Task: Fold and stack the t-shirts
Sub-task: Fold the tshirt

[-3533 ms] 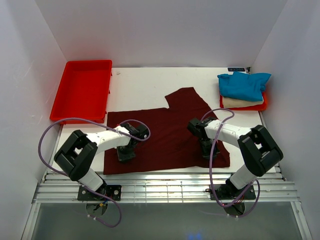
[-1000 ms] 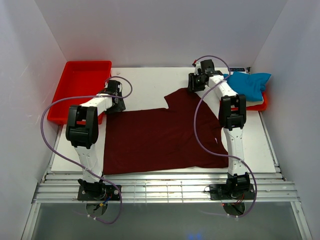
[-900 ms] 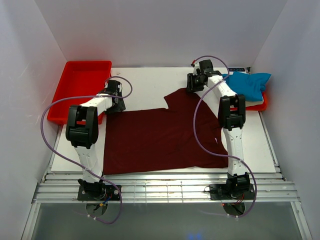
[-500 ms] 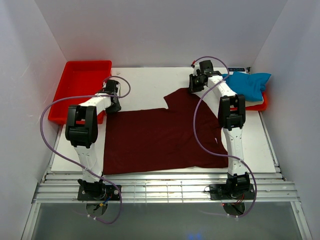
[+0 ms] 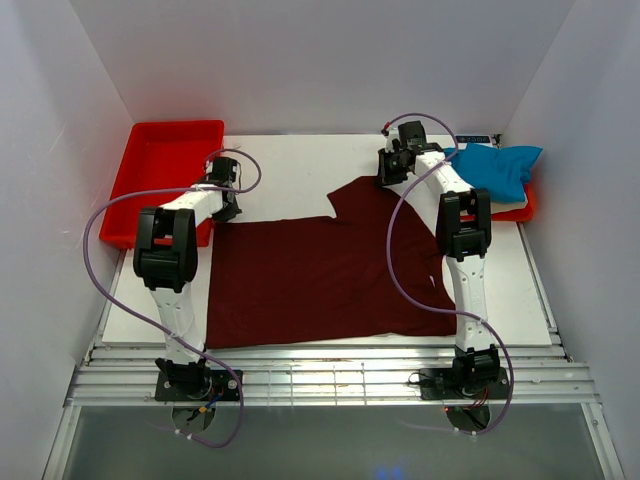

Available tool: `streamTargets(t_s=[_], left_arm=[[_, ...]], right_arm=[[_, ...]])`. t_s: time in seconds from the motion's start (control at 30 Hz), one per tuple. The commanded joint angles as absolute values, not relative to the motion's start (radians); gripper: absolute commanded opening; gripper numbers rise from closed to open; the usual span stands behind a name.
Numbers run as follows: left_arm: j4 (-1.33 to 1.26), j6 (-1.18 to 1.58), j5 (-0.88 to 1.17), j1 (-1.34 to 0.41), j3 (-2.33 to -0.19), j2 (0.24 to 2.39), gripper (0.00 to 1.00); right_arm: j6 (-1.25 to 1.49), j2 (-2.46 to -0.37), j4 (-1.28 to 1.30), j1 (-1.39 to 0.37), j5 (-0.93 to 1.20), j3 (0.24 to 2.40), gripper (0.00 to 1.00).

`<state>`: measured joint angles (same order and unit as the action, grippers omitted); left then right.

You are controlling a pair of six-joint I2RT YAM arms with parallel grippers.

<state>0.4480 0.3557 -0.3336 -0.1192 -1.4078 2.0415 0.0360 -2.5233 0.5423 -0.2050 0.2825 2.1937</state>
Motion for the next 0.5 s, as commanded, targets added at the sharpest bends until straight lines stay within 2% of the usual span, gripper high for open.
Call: streamTargets(t_s=[0.0, 0.17, 0.2, 0.23, 0.3, 0.33, 0.47], left_arm=[[0.503, 0.354, -0.330, -0.103, -1.362, 2.074, 0.00], [0.514, 0.360, -0.321, -0.103, -1.336, 2.017, 0.00], [0.515, 0.368, -0.315, -0.103, -1.330, 1.996, 0.14], [0.520, 0.373, -0.313, -0.101, -1.328, 1.985, 0.20], [0.525, 0.385, -0.311, -0.103, -1.328, 1.965, 0.30], [0.526, 0.390, -0.314, -0.103, -1.330, 1.948, 0.39], [0.549, 0.408, -0.319, -0.103, -1.344, 1.925, 0.47]], right_arm=[[0.017, -2.508, 0.600, -0.212, 0.268, 2.167, 0.16], [0.015, -2.502, 0.607, -0.213, 0.267, 2.152, 0.18], [0.015, -2.500, 0.609, -0.213, 0.265, 2.149, 0.22], [0.017, -2.499, 0.606, -0.213, 0.262, 2.146, 0.29], [0.018, -2.499, 0.609, -0.213, 0.264, 2.143, 0.32], [0.018, -2.499, 0.609, -0.213, 0.267, 2.143, 0.33], [0.015, -2.499, 0.614, -0.218, 0.275, 2.132, 0.33]])
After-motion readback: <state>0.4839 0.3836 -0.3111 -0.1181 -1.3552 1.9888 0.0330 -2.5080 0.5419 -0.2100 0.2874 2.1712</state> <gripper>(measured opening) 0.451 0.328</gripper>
